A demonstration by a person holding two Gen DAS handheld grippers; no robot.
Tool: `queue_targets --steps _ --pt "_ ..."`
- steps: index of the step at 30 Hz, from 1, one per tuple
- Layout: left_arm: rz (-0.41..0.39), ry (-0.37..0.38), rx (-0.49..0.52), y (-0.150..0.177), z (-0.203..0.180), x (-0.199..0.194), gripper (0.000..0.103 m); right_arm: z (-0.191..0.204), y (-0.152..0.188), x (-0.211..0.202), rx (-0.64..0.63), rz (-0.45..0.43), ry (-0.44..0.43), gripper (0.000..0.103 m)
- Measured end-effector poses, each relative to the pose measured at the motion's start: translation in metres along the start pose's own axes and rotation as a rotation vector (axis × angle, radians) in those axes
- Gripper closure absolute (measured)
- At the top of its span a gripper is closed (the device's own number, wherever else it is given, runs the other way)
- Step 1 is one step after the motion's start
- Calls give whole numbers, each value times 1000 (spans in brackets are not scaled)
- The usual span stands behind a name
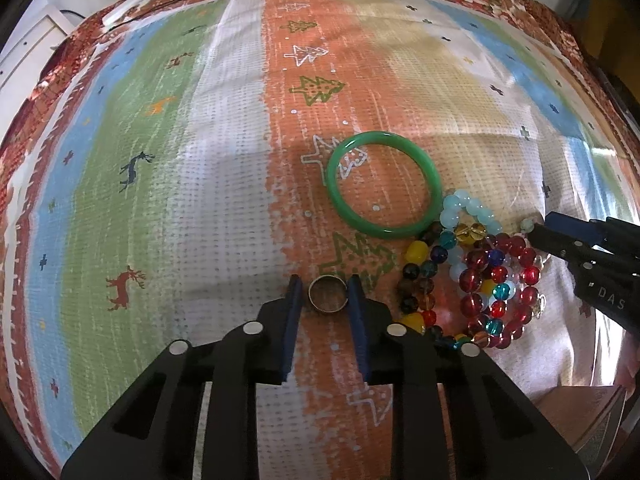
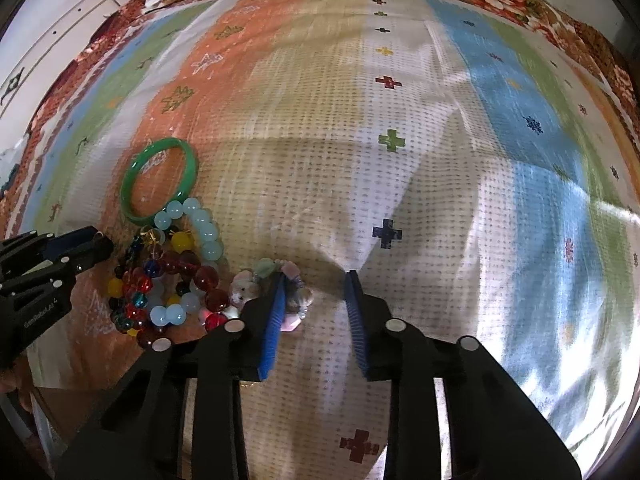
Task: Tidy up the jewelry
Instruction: 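Close left gripper on the metal ring while right gripper grasps the white bead bracelet, then carry ring and white bracelet over the tin and open both grippers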
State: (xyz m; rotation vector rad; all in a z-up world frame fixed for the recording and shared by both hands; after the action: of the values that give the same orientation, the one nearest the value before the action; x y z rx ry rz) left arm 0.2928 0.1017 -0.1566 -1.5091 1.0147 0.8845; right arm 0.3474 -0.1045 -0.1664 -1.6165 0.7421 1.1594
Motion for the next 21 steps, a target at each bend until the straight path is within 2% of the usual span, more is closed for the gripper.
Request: queue_targets --steps 2,8,14,21 --pt "-2 15 -12 -1 3 -1 84 -1 0 -2 4 -4 -15 93" --pt "-41 35 -19 -7 -2 -16 84 -2 2 -12 11 -8 -44 93" --pt "-96 67 -15 -5 -14 -46 84 4 5 -43 5 -65 -74 94" --pt "-115 76 -16 4 -18 -62 84 11 7 -70 -7 -105 -82 93"
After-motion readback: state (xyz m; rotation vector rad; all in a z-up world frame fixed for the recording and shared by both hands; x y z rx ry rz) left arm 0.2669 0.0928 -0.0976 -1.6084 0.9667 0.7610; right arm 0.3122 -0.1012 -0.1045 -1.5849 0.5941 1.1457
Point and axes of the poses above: each gripper's, at about its wrist camera, not at the fingertips, and x roughly the way its jaws point, z to its left, y to its underside, the point moved 2 cm from there along x, roughly the way its jaws point, and after that the axes turned 8 degrees about y, right-handed, at the moved point
